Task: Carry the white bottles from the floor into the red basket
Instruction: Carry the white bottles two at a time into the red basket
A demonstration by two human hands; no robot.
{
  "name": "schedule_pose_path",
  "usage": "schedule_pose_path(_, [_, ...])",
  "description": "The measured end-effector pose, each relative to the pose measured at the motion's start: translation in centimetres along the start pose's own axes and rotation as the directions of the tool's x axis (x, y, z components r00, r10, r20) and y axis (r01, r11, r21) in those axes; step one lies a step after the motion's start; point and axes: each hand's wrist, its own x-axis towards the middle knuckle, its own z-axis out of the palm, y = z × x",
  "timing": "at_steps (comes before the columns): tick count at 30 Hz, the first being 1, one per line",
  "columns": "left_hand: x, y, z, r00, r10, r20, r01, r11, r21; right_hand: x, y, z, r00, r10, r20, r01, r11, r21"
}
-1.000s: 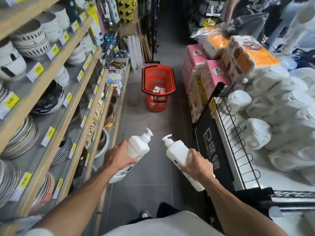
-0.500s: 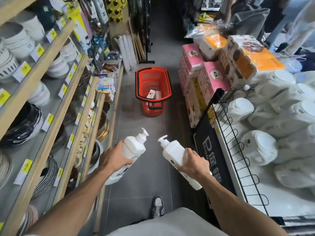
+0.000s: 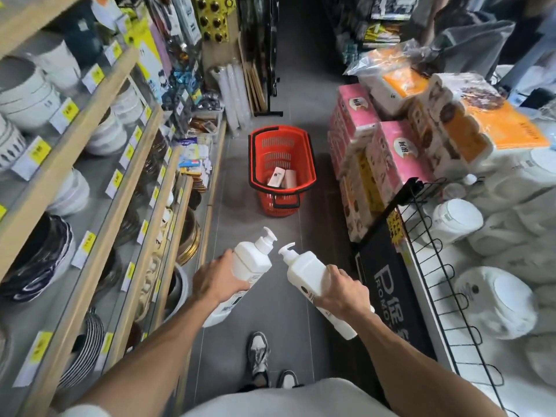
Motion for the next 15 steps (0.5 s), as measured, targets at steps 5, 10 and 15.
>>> schedule_pose_path(5, [4.5,-0.8,-2.5,1.000,0.026,-0.007,-0.026,0.999,-0.039,3.1,-2.6,-1.4,1.000,0.014,-0.027,-0.014,1.000,-0.002])
schedule_pose_path(10, [8.5,-0.8,-4.6,0.998,0.051,-0.026,-0.052,0.998,-0.019,5.8,-4.2,-3.3,0.997,0.047,-0.065,-0.045,0.998,0.037])
schedule_pose_path(15, [11.6,-0.4,-5.9,0.999,0.049,-0.018,-0.049,0.999,-0.011,9.2,-5.4,-4.7,0.996,0.044,-0.077,-0.041,0.998,0.041])
